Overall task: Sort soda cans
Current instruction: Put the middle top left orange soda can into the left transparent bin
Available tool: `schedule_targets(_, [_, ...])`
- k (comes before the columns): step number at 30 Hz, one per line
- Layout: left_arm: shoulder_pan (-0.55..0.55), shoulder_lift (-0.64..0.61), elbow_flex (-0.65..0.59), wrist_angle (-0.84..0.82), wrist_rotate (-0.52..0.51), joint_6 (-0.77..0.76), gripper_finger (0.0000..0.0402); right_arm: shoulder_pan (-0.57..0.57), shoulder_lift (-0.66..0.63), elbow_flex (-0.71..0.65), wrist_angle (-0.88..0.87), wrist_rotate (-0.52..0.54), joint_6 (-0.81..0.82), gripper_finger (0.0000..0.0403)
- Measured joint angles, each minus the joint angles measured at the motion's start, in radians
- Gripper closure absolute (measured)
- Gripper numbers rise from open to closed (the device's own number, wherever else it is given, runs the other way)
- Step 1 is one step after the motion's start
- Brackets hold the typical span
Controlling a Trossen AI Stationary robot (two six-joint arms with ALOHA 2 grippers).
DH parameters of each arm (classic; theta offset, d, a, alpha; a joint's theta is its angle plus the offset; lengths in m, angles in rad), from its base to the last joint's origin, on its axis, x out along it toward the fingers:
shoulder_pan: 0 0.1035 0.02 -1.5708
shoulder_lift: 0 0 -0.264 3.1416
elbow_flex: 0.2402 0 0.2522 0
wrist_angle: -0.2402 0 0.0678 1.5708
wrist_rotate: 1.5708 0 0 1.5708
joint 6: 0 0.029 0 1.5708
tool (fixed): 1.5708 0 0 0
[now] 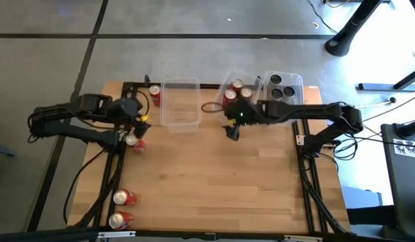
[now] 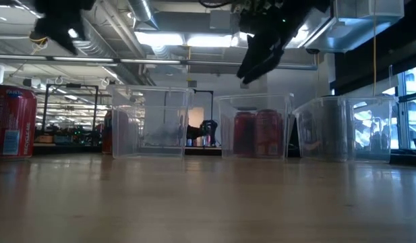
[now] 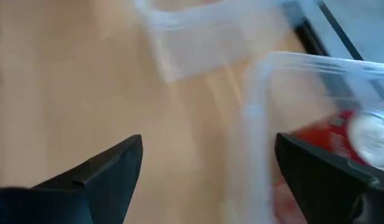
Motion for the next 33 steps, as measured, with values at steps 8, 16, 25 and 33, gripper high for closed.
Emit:
schedule_targets(8, [0.0,0.037,-0.028,-0.188,0.145,-0.078,0.0084,0.139,0.0,-0.077,0.207,0.013,0.049,0.0043])
schedule_targets(16, [0.0,0.075,-0.07,-0.193,0.164,-0.091,0.0084,0.226,0.0,-0.134,0.373,0.034,0.051,0.0043])
schedule_targets(25, [0.0,0.082,-0.167,-0.193,0.209,-0.116,0.0084,0.235,0.0,-0.201,0.506,0.034,0.059,0.0042])
schedule_targets(33, [0.0,0.082,-0.241,-0.18,0.223,-0.129,0.0084,0.235,0.0,-0.215,0.523,0.062,0.048,0.0042])
